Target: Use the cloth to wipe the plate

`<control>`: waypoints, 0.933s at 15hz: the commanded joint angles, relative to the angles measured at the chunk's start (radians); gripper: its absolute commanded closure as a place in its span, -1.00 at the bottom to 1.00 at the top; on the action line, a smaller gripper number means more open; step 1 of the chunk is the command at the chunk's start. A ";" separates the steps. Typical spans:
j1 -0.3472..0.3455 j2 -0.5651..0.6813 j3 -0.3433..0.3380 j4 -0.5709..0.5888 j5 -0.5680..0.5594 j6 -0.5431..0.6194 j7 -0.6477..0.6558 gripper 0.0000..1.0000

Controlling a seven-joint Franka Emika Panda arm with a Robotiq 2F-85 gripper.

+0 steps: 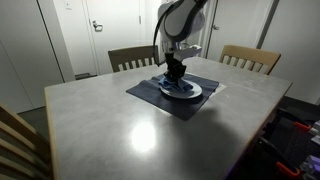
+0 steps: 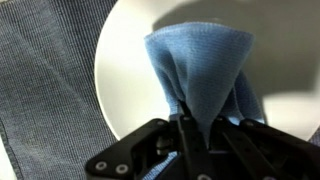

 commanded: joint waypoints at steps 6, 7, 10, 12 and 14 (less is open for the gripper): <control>0.067 0.005 0.018 -0.013 -0.043 0.050 -0.033 0.95; 0.082 0.001 0.015 -0.011 -0.053 0.055 -0.024 0.95; 0.127 -0.014 0.003 -0.009 -0.091 0.064 0.009 0.95; 0.153 -0.026 -0.005 -0.005 -0.121 0.071 0.041 0.95; 0.171 -0.034 -0.008 0.004 -0.145 0.077 0.064 0.95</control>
